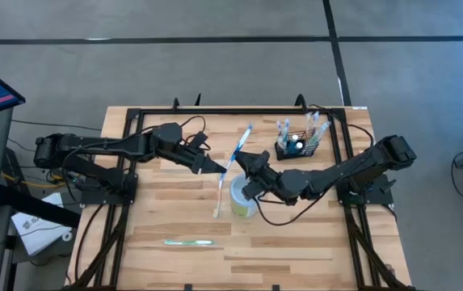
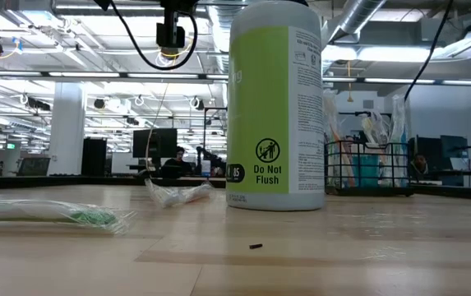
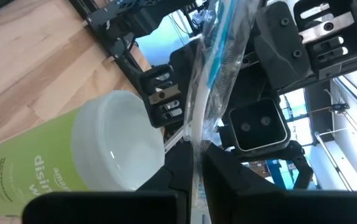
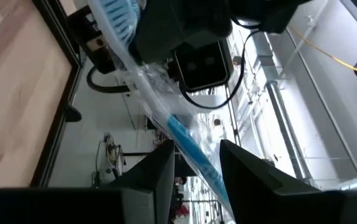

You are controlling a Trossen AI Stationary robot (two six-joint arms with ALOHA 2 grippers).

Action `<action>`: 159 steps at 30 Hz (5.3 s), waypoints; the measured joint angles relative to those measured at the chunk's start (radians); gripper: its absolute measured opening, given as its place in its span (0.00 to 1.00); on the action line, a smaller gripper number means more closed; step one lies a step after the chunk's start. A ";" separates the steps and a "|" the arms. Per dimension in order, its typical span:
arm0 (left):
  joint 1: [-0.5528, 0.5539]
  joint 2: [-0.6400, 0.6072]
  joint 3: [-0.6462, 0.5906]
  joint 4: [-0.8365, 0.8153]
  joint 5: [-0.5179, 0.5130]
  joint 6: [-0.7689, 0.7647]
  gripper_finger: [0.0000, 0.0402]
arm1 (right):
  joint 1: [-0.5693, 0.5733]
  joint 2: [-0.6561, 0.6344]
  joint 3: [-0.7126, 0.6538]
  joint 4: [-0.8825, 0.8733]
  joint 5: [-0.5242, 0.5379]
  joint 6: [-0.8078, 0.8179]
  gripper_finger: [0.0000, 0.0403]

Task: Pick & Place toothbrushing station
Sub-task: Put the blue toothbrush into the wire organizer

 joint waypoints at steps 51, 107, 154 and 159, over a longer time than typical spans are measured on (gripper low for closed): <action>-0.003 -0.129 -0.025 0.039 -0.001 0.372 0.12 | 0.054 -0.126 0.001 -0.481 0.150 0.830 0.00; -0.003 -0.130 -0.152 0.061 -0.071 0.534 0.12 | 0.139 -0.422 -0.288 -1.492 0.479 2.667 0.00; -0.003 -0.129 -0.216 0.084 -0.116 0.556 0.12 | -0.236 -0.711 -0.573 -0.405 -0.147 1.674 0.00; -0.002 -0.129 -0.215 0.100 -0.117 0.557 0.12 | -0.236 -0.788 -0.649 -0.377 -0.145 1.692 0.00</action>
